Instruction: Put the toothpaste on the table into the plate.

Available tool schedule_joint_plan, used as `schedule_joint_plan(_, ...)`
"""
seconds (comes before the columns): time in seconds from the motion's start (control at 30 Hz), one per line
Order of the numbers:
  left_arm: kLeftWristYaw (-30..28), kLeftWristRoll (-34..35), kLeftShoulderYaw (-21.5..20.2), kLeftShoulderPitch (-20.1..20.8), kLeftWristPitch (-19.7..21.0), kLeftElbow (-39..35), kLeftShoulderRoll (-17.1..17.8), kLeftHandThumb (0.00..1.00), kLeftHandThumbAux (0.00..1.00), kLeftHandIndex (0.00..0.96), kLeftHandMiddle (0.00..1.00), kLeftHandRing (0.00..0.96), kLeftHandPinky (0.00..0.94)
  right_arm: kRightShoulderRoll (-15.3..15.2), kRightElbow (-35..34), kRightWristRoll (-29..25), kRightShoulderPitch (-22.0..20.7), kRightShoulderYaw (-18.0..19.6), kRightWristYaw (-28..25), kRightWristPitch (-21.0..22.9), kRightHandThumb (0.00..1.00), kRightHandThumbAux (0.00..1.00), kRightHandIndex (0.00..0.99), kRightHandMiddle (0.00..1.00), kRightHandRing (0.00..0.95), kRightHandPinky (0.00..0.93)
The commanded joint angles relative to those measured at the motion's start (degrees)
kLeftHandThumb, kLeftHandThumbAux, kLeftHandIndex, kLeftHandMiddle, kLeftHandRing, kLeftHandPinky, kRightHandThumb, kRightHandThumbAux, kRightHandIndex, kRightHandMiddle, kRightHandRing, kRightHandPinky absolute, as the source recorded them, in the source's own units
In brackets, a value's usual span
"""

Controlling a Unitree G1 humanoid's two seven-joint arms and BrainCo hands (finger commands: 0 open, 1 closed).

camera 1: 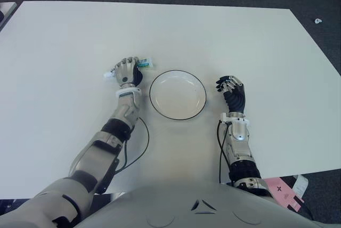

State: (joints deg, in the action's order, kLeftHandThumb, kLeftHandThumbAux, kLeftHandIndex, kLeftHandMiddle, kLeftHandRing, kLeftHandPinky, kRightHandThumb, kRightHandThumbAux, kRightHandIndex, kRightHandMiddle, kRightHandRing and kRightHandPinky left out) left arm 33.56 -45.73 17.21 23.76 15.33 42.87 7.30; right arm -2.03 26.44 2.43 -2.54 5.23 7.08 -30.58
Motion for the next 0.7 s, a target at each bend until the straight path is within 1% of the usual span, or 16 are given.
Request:
schedule_joint_plan(0.03,-0.89,6.03,-1.68,-10.03,-0.32,8.87,-1.81,0.851,0.668,0.4,0.546,0.853,0.856,-0.33,3.75,-0.33,3.34,0.22,-0.92,1.89,0.708,0.728,0.431,0.529,0.539,0.537)
schedule_joint_plan(0.17,1.43,6.94,-2.92,-9.93,-1.83,8.97,-1.51,0.851,0.668,0.4,0.547,0.855,0.855,-0.31,3.8,-0.4,3.34,0.31,-1.11,1.75,0.708,0.728,0.431,0.529,0.537,0.538)
schedule_joint_plan(0.23,2.8,7.39,-3.86,-10.35,-2.84,7.42,-0.66,0.852,0.668,0.4,0.547,0.857,0.856,0.14,3.66,-0.15,3.36,0.26,-0.57,1.31,0.708,0.728,0.431,0.528,0.534,0.528)
schedule_joint_plan(0.33,4.59,7.86,-4.93,-11.35,-3.83,3.94,0.44,0.852,0.668,0.4,0.546,0.86,0.858,0.53,3.4,-0.31,3.35,0.27,-0.44,0.95,0.709,0.728,0.431,0.528,0.53,0.524)
schedule_joint_plan(0.5,6.79,8.57,-6.07,-12.43,-5.22,0.02,1.27,0.852,0.668,0.4,0.546,0.865,0.861,0.73,3.03,-0.26,3.44,0.24,-0.3,1.35,0.711,0.728,0.431,0.524,0.522,0.511)
schedule_joint_plan(0.63,8.64,8.8,-6.54,-13.77,-7.59,-4.53,2.27,0.853,0.668,0.4,0.546,0.871,0.868,0.81,3.17,-0.48,3.34,0.28,-0.5,1.28,0.712,0.727,0.431,0.52,0.518,0.503)
schedule_joint_plan(0.7,9.12,8.58,-6.59,-14.95,-8.58,-8.28,2.88,0.853,0.668,0.4,0.546,0.873,0.87,0.85,3.29,-0.64,3.28,0.31,-0.66,1.12,0.712,0.727,0.431,0.519,0.517,0.502)
